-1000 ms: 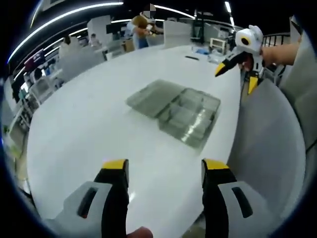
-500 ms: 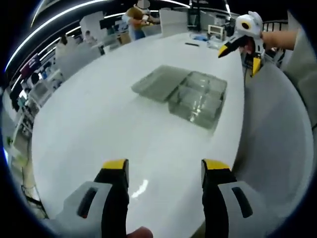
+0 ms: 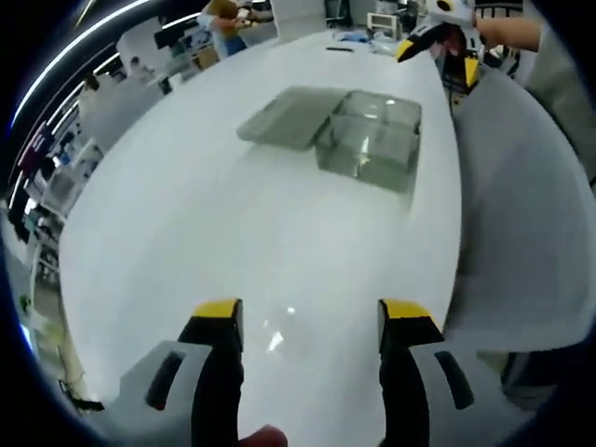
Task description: Insert the divider into the dual guide fixture by aligning both edges with the guide slots and pushing it downward to the bottom, including one-sided entry, uneven engagement, binding, and posture correction.
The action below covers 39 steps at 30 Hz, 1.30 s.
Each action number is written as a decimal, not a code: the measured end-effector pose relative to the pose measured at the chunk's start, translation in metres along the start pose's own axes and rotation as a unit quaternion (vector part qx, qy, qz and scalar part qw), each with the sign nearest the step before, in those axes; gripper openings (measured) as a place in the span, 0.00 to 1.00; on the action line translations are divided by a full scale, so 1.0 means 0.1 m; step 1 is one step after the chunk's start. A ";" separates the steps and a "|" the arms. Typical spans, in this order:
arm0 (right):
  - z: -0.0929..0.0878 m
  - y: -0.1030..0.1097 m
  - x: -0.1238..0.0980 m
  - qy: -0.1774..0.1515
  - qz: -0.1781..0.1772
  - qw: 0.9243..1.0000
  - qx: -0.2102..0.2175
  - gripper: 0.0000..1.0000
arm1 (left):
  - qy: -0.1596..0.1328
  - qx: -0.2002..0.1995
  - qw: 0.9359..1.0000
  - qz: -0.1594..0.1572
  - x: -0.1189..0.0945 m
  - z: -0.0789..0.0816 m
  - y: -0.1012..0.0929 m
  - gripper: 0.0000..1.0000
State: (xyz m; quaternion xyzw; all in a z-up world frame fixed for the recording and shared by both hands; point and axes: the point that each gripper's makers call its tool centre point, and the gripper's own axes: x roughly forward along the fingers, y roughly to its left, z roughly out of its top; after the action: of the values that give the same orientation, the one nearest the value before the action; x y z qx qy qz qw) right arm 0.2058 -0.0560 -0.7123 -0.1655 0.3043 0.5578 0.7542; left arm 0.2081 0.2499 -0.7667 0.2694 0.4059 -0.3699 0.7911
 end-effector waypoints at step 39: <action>-0.01 -0.04 -0.04 0.009 -0.005 1.000 0.012 0.72 | 0.069 0.053 0.994 -0.063 0.26 -0.38 0.16 0.43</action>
State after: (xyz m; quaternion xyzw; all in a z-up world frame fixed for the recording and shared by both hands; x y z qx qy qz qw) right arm 0.2083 -0.0607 -0.7104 -0.1632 0.3167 0.5488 0.7562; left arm 0.2150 0.2771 -0.8067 0.3103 0.4556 -0.4204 0.7207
